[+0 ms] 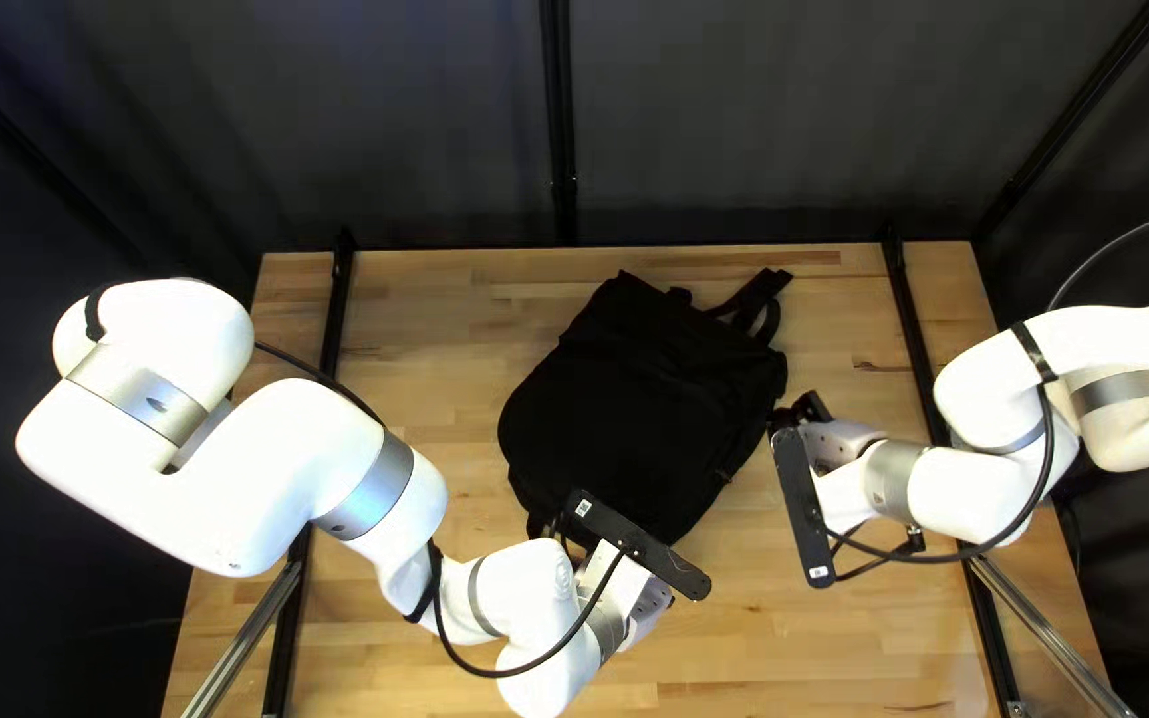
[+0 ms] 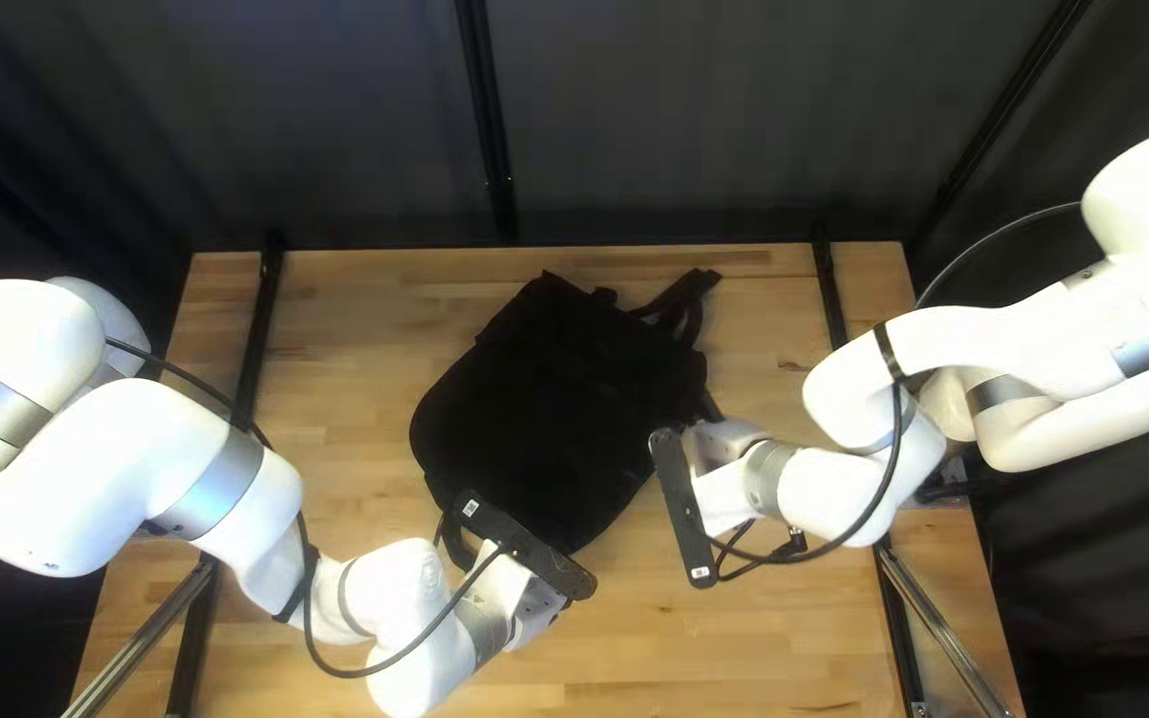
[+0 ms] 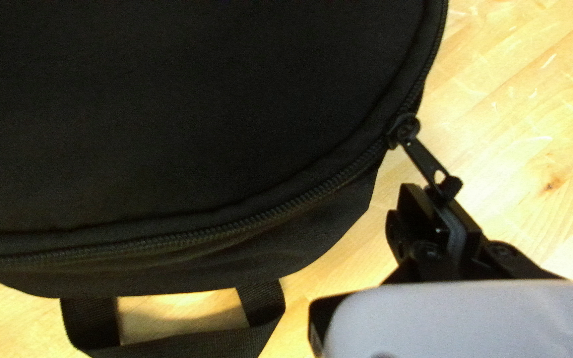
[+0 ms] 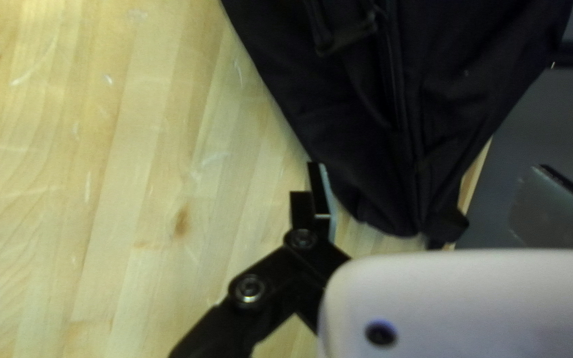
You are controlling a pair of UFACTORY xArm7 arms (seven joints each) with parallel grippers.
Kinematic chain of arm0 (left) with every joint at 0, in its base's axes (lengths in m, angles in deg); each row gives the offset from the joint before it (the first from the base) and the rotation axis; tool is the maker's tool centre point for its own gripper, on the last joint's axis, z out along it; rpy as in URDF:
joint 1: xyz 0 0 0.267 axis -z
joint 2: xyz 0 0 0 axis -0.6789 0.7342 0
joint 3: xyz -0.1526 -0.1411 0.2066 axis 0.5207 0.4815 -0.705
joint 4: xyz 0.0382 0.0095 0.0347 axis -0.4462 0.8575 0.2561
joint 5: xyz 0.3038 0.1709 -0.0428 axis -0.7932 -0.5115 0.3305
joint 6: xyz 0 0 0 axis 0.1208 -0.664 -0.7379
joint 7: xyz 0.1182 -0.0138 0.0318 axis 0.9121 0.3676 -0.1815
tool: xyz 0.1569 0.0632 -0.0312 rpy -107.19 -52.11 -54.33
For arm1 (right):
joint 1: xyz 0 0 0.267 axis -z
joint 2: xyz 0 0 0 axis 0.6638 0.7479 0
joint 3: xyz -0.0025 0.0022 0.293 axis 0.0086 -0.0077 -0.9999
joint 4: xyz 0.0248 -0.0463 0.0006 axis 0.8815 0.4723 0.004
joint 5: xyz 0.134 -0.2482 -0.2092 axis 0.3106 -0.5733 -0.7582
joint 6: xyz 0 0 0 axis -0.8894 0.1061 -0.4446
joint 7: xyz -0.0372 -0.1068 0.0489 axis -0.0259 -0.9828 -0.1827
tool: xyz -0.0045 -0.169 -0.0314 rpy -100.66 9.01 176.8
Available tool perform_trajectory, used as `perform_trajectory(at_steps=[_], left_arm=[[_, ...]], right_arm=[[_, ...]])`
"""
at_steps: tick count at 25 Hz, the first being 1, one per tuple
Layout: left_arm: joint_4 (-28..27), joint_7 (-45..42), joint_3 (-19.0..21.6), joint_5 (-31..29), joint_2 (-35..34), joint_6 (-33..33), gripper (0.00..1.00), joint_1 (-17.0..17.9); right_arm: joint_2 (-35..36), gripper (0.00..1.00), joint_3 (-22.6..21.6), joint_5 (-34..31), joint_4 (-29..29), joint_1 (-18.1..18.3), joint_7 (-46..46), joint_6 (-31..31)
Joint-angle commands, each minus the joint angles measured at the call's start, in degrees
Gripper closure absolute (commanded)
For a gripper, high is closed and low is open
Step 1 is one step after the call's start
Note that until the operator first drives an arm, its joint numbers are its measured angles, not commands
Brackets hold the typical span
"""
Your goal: Remove a lunch box from a kids backpack
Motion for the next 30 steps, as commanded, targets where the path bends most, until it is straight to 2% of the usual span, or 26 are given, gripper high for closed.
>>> perform_trajectory(at_steps=[1, 7, 8, 24, 25, 30], left_arm=[[0.3, -0.5, -0.1, -0.4, 0.0, 0.2, 1.00, 0.1], [0.3, -0.6, -0.1, -0.6, -0.1, 0.2, 1.00, 0.2], [0.3, -0.7, -0.1, -0.6, -0.1, 0.2, 1.00, 0.1], [1.3, -1.5, 0.0, 0.1, -0.6, 0.4, 1.00, 0.0], [1.3, -1.5, 0.0, 0.2, -0.6, 0.3, 1.00, 0.1], [1.0, -1.3, 0.2, 1.0, -0.7, -0.2, 1.00, 0.1]], right_arm=[[3.5, 0.00, -1.2, -9.4, -0.2, 2.9, 3.3, 4.0], [6.6, 0.00, -1.0, -17.1, -0.6, 4.8, 3.8, 6.5], [6.2, 0.00, -0.5, -15.3, -0.8, 4.3, 1.4, 6.1], [6.2, 0.00, -0.5, -15.3, -0.8, 4.3, 1.4, 6.1], [6.2, 0.00, -1.5, -16.4, 0.1, 4.1, 3.4, 5.7], [14.4, 0.00, -1.9, -21.9, -3.8, 6.0, 9.8, 5.1]])
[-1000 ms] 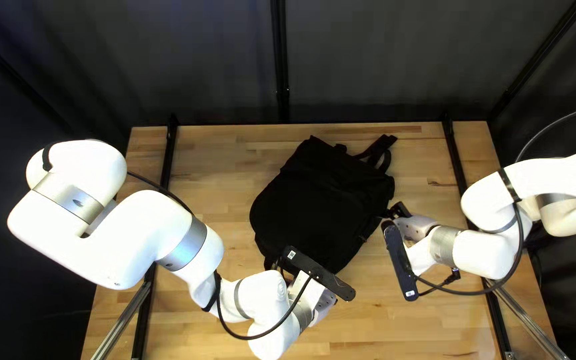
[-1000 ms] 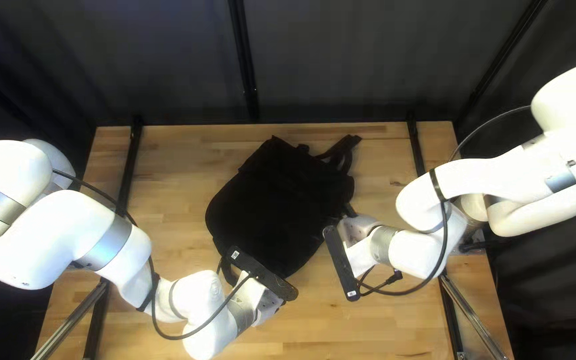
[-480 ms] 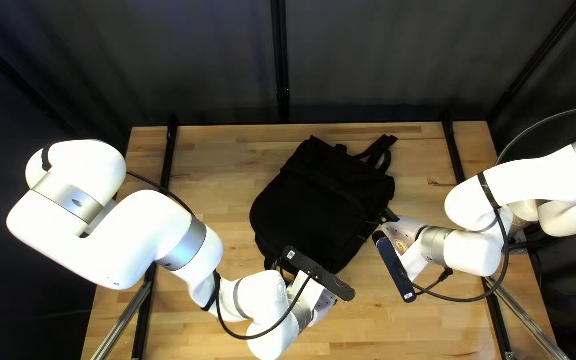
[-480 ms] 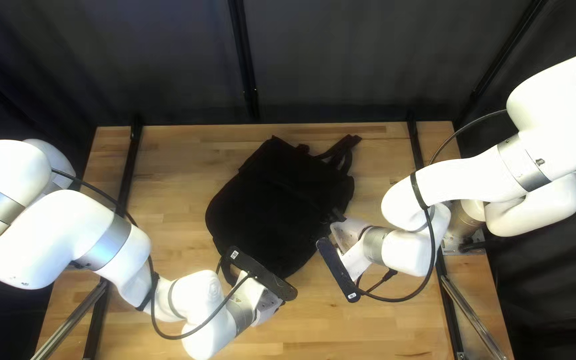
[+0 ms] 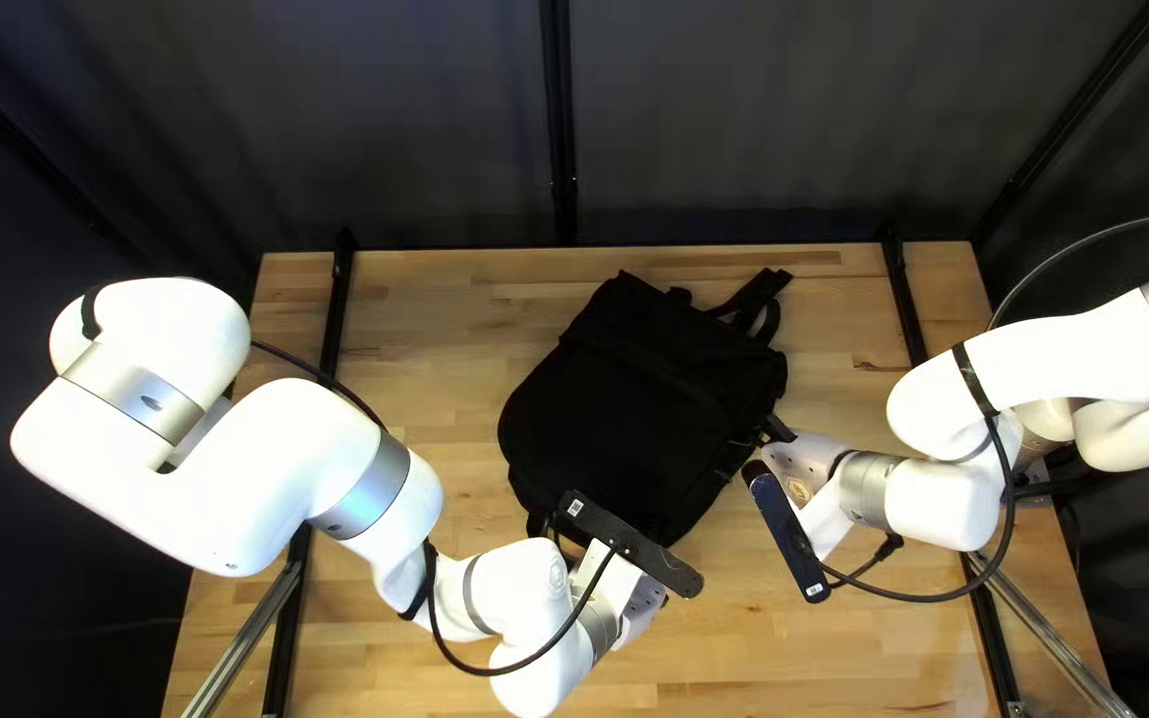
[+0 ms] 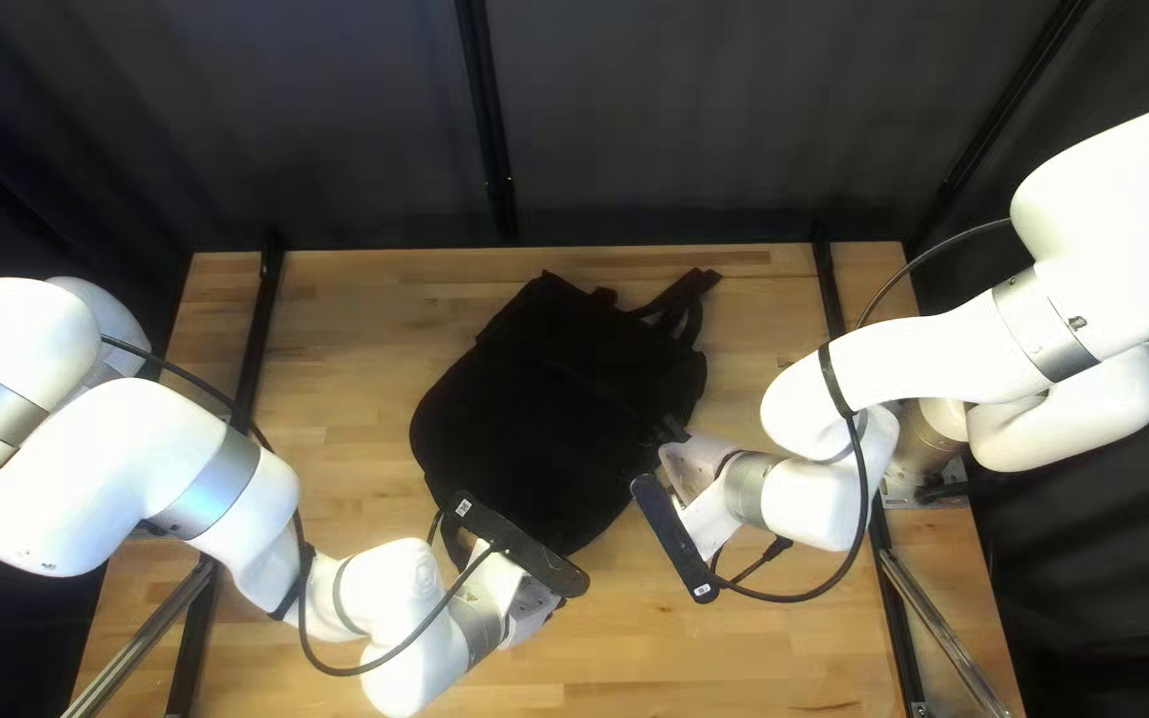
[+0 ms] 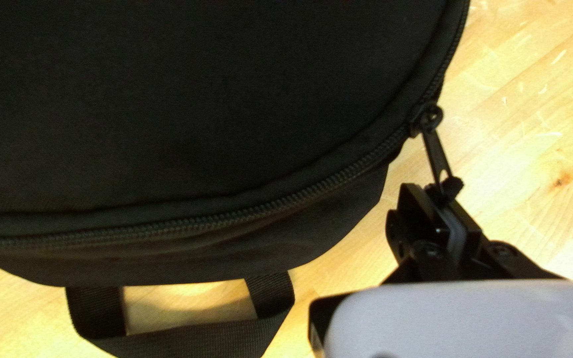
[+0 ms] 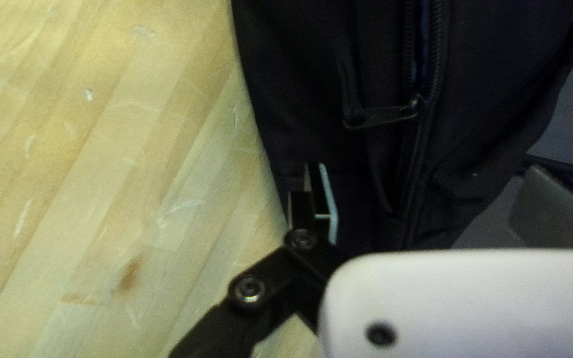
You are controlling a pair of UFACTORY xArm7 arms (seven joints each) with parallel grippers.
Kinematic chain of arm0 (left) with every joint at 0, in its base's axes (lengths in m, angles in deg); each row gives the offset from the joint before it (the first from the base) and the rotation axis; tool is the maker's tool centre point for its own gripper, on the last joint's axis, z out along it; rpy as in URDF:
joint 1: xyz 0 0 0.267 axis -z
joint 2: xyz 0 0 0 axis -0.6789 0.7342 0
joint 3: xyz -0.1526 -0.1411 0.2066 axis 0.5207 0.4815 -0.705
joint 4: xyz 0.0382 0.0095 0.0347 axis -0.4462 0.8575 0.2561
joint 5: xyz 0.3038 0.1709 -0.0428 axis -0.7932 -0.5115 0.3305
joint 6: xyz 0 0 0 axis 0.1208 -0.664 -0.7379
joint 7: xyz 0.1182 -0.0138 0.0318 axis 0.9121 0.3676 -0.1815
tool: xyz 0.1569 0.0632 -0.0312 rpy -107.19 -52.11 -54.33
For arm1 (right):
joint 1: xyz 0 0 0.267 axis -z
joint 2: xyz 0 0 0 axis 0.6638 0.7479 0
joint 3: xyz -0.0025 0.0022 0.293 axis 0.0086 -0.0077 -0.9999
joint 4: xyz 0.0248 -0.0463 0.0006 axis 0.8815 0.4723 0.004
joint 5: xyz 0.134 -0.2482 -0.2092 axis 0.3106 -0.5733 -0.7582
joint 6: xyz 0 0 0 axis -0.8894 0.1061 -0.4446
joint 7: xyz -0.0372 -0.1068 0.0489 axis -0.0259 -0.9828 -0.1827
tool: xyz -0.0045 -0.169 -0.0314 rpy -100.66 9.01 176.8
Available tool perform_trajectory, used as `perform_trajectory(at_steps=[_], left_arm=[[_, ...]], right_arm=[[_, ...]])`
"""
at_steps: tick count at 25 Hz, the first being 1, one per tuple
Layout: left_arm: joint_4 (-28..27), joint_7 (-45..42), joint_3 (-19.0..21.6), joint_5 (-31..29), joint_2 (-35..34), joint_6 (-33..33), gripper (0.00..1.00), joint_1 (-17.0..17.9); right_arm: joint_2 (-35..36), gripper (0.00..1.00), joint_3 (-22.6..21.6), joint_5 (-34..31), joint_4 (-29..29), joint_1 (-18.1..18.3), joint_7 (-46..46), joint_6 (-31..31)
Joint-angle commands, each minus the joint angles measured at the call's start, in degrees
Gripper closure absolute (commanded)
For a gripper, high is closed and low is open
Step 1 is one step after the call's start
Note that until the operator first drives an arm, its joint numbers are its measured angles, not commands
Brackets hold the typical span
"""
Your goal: Remove a lunch box from a kids backpack
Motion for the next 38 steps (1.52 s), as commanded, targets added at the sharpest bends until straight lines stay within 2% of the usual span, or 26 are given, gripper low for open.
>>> perform_trajectory(at_steps=[1, 6, 11, 14, 21, 22, 23, 24, 38], left_arm=[[-0.4, 0.4, 0.2, 0.7, 0.0, -0.4, 1.00, 0.0], [-0.3, 0.8, 0.3, 1.0, -0.4, -0.6, 1.00, 0.0], [-0.2, 0.9, 0.4, 1.1, -0.6, -0.9, 1.00, 0.1], [0.1, 0.4, 0.3, 1.0, -0.7, -1.0, 1.00, 0.3], [0.7, 0.2, 0.3, 0.8, -1.1, -1.1, 1.00, 0.3], [0.7, 0.1, 0.3, 0.8, -1.1, -1.1, 1.00, 0.3], [0.7, 0.1, 0.3, 0.7, -1.2, -1.1, 1.00, 0.3], [0.8, 0.1, 0.3, 0.7, -1.2, -1.1, 1.00, 0.3], [2.0, -0.2, 0.3, 0.8, -2.1, -1.0, 1.00, 0.2]], right_arm=[[7.4, 0.00, 0.4, -5.8, -3.7, 2.0, 4.4, 0.2], [10.8, 0.00, 1.8, -10.2, -6.2, 3.6, 4.6, 2.1], [6.9, 0.00, 2.2, -8.8, -4.8, 3.4, 0.6, 3.0], [6.1, 0.00, 2.4, -10.2, -3.8, 3.7, 1.3, 3.6], [11.3, 0.02, 2.9, -16.6, -6.5, 4.7, 5.4, 4.1], [11.4, 0.50, 3.0, -16.6, -6.6, 4.7, 5.4, 4.2], [11.5, 0.71, 3.0, -16.5, -6.7, 4.7, 5.1, 4.3], [11.2, 1.00, 2.9, -16.2, -6.6, 4.7, 4.9, 4.3], [7.4, 1.00, 2.3, -10.1, -4.1, 3.4, 1.0, 4.6]])
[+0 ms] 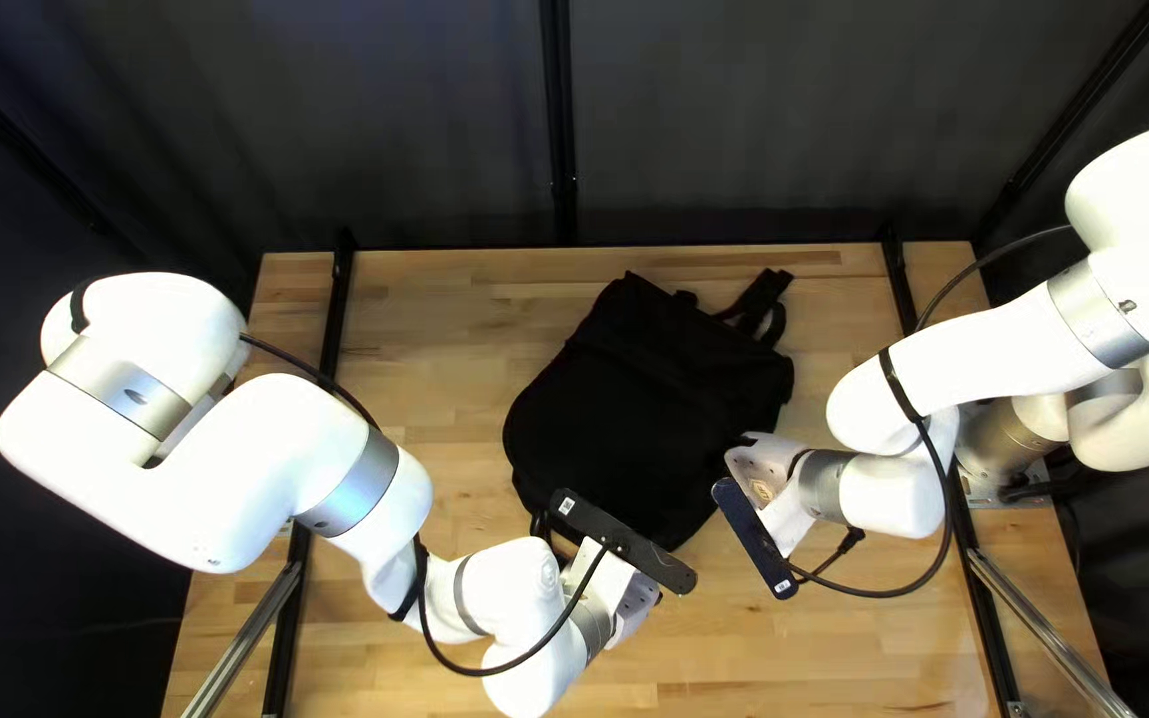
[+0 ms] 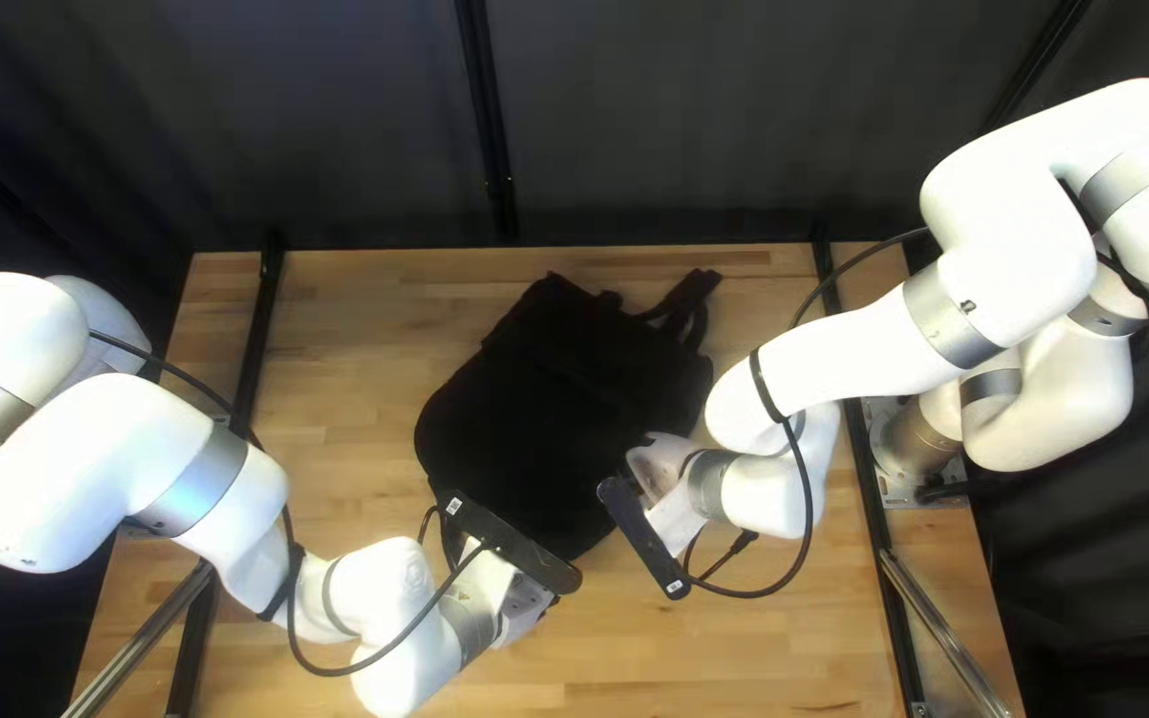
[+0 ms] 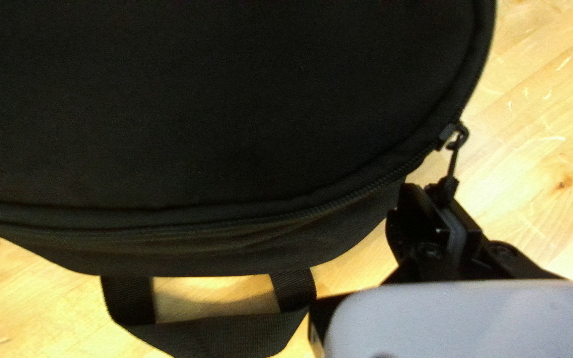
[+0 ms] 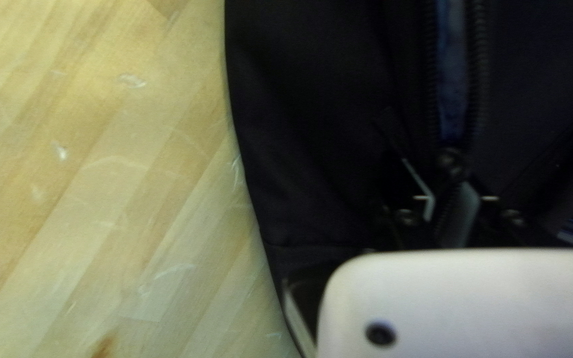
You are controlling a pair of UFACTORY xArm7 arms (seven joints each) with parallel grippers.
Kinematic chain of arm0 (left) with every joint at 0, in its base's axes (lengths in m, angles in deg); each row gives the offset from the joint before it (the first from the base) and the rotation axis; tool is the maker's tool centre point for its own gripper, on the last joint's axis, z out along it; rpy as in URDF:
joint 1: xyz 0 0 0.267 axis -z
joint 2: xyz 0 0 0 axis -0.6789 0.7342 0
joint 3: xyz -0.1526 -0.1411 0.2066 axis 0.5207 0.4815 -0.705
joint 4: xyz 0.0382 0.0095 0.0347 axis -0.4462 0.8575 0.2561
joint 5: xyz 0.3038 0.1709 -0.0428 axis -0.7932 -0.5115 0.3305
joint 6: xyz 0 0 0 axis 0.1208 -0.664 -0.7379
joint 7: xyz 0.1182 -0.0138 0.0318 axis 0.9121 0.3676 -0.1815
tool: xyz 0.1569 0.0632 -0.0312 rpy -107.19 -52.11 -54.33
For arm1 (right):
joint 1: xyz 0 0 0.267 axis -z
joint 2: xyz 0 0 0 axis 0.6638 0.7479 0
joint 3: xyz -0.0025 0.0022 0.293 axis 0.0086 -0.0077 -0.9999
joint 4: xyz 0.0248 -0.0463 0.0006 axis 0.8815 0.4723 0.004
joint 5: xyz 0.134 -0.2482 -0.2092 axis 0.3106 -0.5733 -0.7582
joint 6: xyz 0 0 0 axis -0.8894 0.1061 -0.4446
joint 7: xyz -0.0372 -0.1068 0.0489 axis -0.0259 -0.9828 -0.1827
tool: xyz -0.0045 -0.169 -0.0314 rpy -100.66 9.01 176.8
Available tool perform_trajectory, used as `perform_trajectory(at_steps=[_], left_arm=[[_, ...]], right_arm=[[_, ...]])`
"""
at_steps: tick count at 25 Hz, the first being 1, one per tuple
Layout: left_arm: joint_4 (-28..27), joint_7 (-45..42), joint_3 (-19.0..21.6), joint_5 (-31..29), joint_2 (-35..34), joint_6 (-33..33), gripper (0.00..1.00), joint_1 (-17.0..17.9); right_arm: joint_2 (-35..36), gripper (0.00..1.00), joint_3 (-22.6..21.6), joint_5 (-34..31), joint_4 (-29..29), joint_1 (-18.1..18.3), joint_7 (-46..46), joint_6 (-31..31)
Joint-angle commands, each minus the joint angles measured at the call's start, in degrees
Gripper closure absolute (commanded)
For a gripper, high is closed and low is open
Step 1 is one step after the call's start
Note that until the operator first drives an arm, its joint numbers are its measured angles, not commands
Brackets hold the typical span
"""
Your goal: Remove a lunch box from a kids backpack
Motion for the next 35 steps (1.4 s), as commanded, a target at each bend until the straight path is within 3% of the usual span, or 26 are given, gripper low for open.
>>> perform_trajectory(at_steps=[1, 11, 35], left_arm=[[0.5, -0.1, 0.0, 0.1, -0.3, 0.0, 1.00, 0.0], [2.3, 0.2, 0.1, 0.7, -1.9, -0.6, 1.00, -0.1], [8.7, -1.0, 0.0, 0.7, -7.0, 2.4, 1.00, -1.2]], right_arm=[[-1.7, 1.00, -0.2, 2.5, 1.1, -0.5, -1.7, 0.0], [-3.3, 1.00, 0.0, 7.4, 1.2, -1.3, -5.9, -0.4], [-3.9, 1.00, 0.1, 11.3, 1.6, -1.9, -8.4, -0.7]])
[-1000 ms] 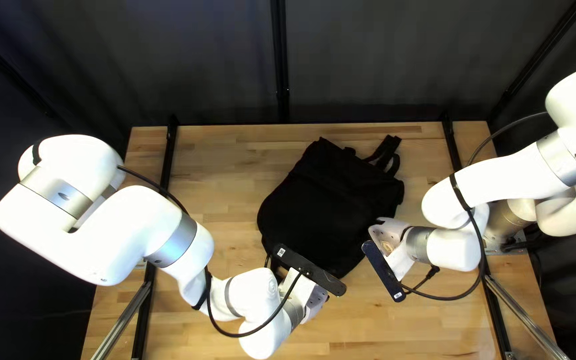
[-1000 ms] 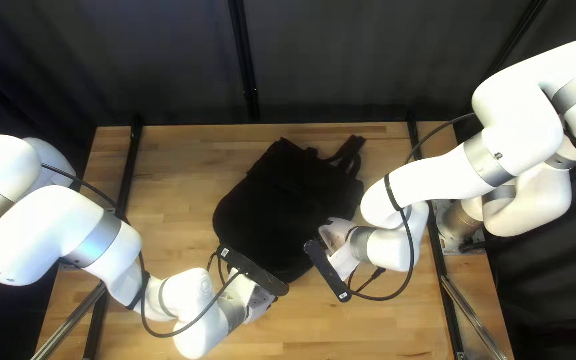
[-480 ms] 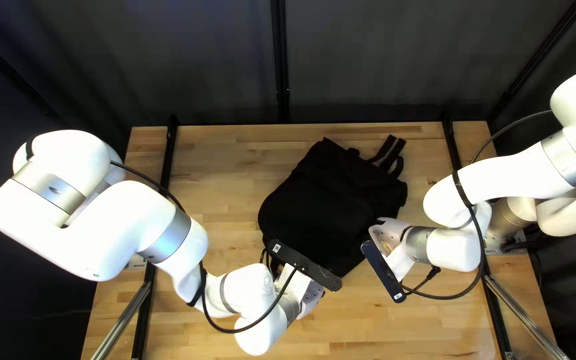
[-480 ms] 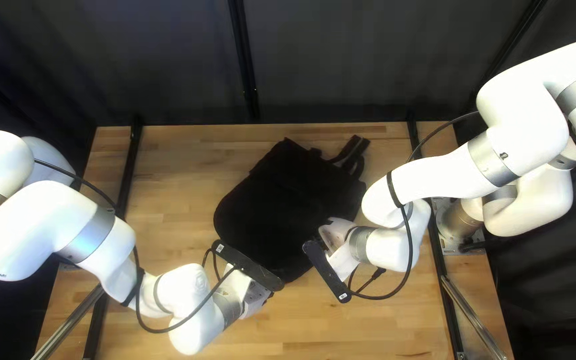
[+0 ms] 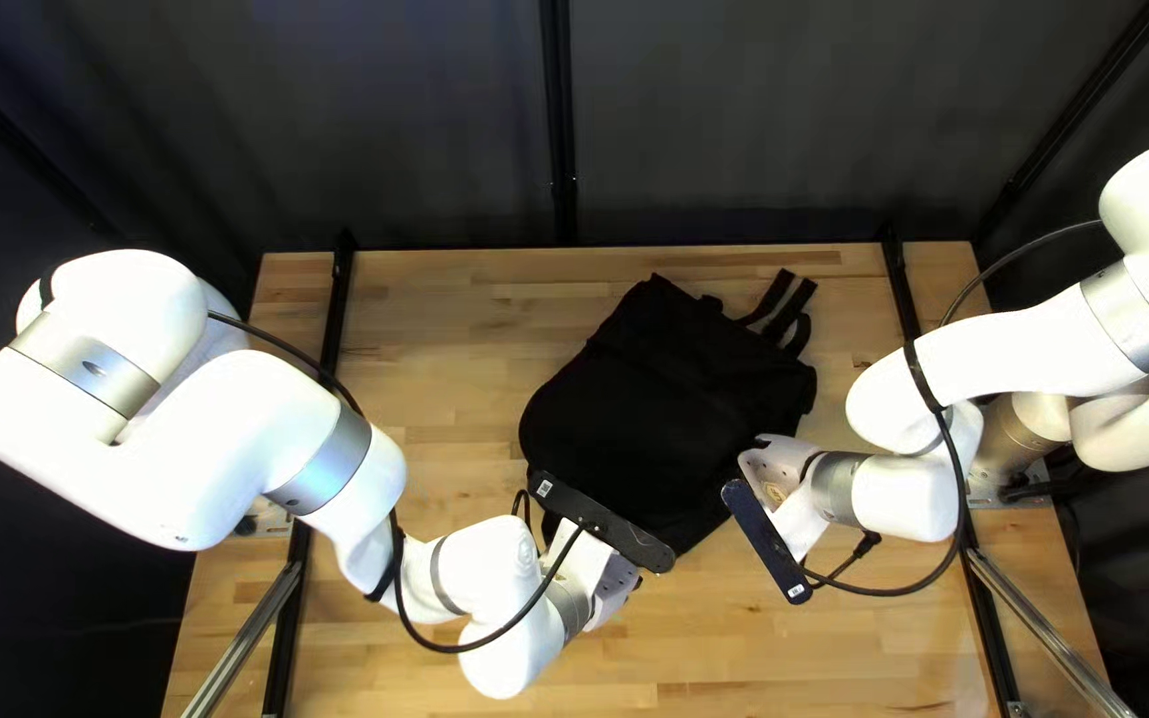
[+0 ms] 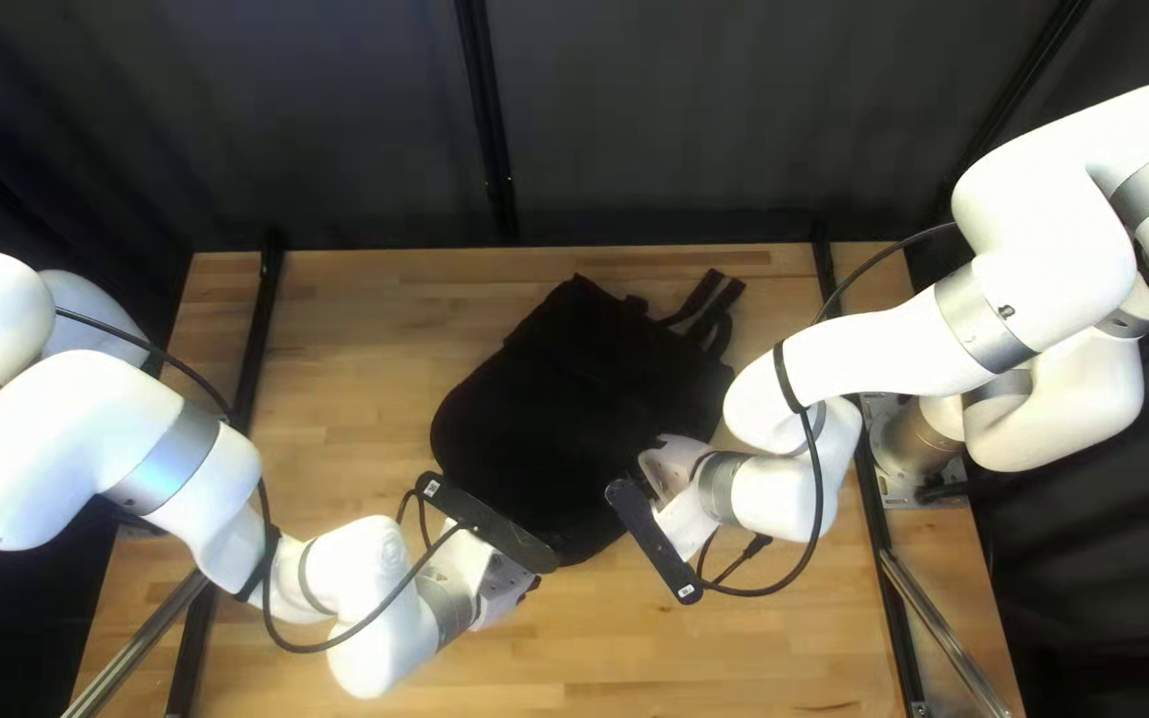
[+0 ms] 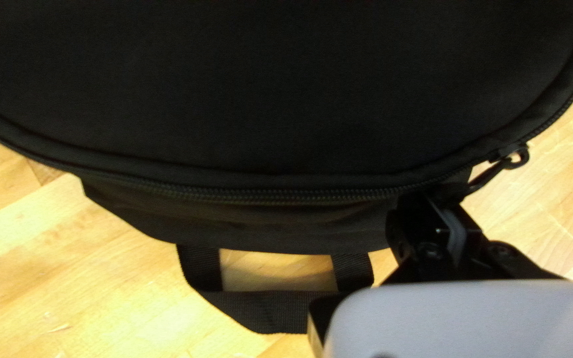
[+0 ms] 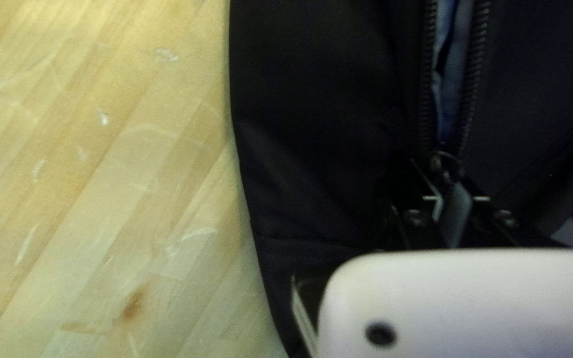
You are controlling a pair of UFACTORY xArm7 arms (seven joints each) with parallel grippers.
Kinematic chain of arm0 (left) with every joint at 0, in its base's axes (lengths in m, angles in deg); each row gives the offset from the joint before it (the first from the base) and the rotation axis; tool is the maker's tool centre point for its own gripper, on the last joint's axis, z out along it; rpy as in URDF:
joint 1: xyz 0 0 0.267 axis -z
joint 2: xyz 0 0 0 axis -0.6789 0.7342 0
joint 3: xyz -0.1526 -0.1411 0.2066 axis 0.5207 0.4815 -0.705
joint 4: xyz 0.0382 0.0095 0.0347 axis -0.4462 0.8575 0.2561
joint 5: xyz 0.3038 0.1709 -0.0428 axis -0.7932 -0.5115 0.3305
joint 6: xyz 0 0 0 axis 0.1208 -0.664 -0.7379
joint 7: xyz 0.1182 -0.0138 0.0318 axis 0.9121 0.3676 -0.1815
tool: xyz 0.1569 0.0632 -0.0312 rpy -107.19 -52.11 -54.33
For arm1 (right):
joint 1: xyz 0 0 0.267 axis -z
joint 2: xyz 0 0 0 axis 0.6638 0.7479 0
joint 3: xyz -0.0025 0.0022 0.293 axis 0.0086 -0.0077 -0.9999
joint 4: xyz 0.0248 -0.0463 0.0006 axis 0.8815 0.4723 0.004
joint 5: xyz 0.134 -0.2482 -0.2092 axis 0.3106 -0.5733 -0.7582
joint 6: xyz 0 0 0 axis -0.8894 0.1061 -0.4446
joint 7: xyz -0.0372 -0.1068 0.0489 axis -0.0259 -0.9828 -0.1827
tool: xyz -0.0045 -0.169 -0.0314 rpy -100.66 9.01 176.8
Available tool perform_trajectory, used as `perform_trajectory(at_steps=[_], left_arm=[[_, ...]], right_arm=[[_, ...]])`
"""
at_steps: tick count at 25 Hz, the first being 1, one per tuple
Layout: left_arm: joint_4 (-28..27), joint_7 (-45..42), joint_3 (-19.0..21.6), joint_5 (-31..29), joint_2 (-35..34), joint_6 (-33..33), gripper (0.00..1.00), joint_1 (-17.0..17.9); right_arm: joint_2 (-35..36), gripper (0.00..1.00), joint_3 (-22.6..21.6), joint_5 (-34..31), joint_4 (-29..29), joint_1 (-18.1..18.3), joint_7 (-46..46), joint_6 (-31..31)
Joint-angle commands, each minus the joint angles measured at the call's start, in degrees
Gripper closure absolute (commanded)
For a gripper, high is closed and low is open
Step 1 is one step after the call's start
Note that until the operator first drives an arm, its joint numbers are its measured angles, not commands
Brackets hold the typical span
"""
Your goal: Remove a lunch box from a kids backpack
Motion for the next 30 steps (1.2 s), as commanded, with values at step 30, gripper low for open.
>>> perform_trajectory(at_steps=[30], left_arm=[[15.1, 0.3, -1.4, 1.7, -12.3, 4.3, 1.00, -3.0]], right_arm=[[-0.9, 1.00, 0.4, 0.9, 0.9, -0.1, -1.5, 0.7]])
